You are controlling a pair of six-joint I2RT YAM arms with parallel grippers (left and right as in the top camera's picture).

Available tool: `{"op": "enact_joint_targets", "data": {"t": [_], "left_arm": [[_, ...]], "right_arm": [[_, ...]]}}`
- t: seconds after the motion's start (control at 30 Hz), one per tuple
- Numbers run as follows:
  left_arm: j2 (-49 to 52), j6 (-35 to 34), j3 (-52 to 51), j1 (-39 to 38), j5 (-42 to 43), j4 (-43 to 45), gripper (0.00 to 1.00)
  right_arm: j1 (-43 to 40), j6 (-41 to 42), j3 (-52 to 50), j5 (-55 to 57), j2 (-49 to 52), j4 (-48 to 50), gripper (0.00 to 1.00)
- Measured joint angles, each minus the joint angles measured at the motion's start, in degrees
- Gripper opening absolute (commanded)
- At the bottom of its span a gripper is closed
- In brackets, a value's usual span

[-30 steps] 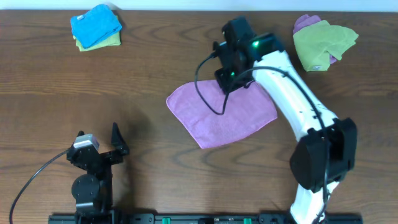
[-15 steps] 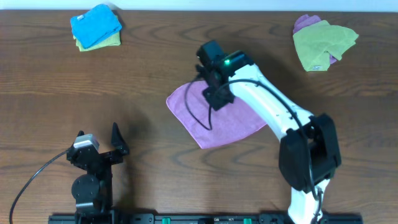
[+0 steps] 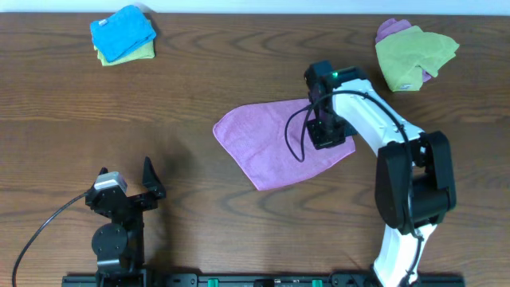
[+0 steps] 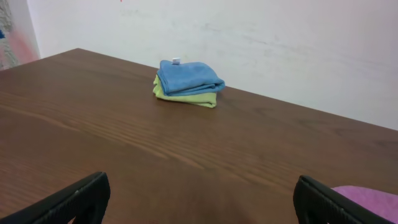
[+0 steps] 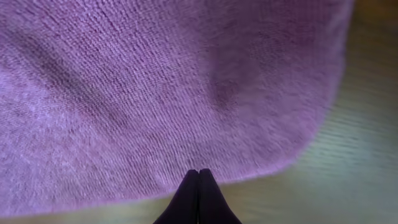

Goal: Fold the cloth

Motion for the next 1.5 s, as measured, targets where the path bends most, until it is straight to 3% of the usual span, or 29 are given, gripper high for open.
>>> {"op": "enact_joint_targets", "data": {"t": [0.23, 0.6, 1.03, 1.23, 1.5], "left_arm": [[0.0, -0.02, 0.0, 0.0, 0.0, -0.02, 0.95], [0.0, -0.02, 0.0, 0.0, 0.02, 0.0, 0.95], [0.0, -0.02, 0.0, 0.0, 0.0, 0.0, 0.95], [0.0, -0.02, 0.0, 0.0, 0.02, 0.0, 0.96], [0.0, -0.02, 0.0, 0.0, 0.0, 0.0, 0.96]], "right_arm": [[-1.42, 0.02, -2.73, -0.48, 0.0, 6.82, 0.02], [-9.66, -0.7, -5.29, -0.55, 0.0, 9.97, 0.02], [-9.94, -1.4, -11.91, -3.15, -2.75, 14.56, 0.02], [-7.41, -1.16, -12.5, -5.38, -3.06, 11.1, 0.02], [2.12, 1.62, -14.05, -8.48, -3.48, 4.85, 0.02]]}}
